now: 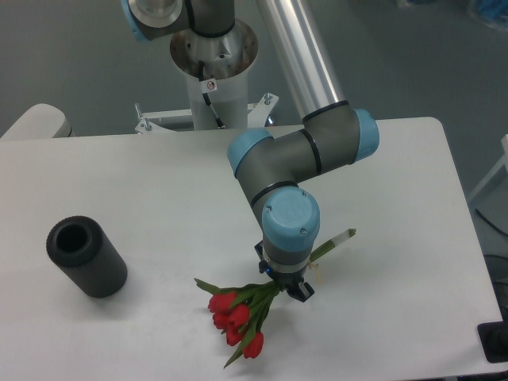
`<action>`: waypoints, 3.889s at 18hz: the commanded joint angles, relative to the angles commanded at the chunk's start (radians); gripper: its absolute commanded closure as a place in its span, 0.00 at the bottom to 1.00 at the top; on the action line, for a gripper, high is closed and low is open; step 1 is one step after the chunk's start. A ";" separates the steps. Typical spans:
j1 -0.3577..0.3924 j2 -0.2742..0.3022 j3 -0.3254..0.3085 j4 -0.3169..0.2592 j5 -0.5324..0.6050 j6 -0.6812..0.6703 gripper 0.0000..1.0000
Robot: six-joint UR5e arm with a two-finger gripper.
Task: Insert the flowers into the vase
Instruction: 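Carry the red tulip bunch in the gripper toward the black vase, then swing the gripper over the vase, positioning tulip stems above its opening, then lower the tulip stems down into the black vase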
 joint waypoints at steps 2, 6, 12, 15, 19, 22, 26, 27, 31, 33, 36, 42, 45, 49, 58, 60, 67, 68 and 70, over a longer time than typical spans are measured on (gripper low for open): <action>0.000 0.000 0.000 0.002 -0.002 0.000 0.96; 0.000 0.000 0.002 -0.003 -0.002 -0.003 0.96; -0.020 0.002 -0.002 -0.005 -0.008 -0.012 0.96; -0.020 0.011 -0.011 -0.009 -0.052 -0.106 0.96; -0.061 0.034 -0.017 -0.008 -0.127 -0.204 0.97; -0.077 0.046 -0.018 0.002 -0.233 -0.311 0.97; -0.098 0.063 -0.017 0.002 -0.326 -0.362 0.97; -0.100 0.069 -0.015 0.003 -0.356 -0.376 0.97; -0.092 0.081 -0.009 0.035 -0.564 -0.380 0.97; -0.087 0.087 0.001 0.038 -0.664 -0.382 0.98; -0.086 0.103 0.020 0.038 -0.742 -0.382 0.99; -0.084 0.132 0.026 0.133 -0.995 -0.440 0.99; -0.089 0.147 0.025 0.213 -1.021 -0.480 0.99; -0.094 0.186 0.017 0.222 -1.162 -0.483 0.96; -0.112 0.225 -0.080 0.275 -1.299 -0.459 0.95; -0.120 0.250 -0.115 0.293 -1.301 -0.446 0.94; -0.144 0.275 -0.179 0.316 -1.301 -0.393 0.92; -0.146 0.275 -0.186 0.316 -1.299 -0.381 0.92; -0.146 0.279 -0.222 0.316 -1.299 -0.338 0.91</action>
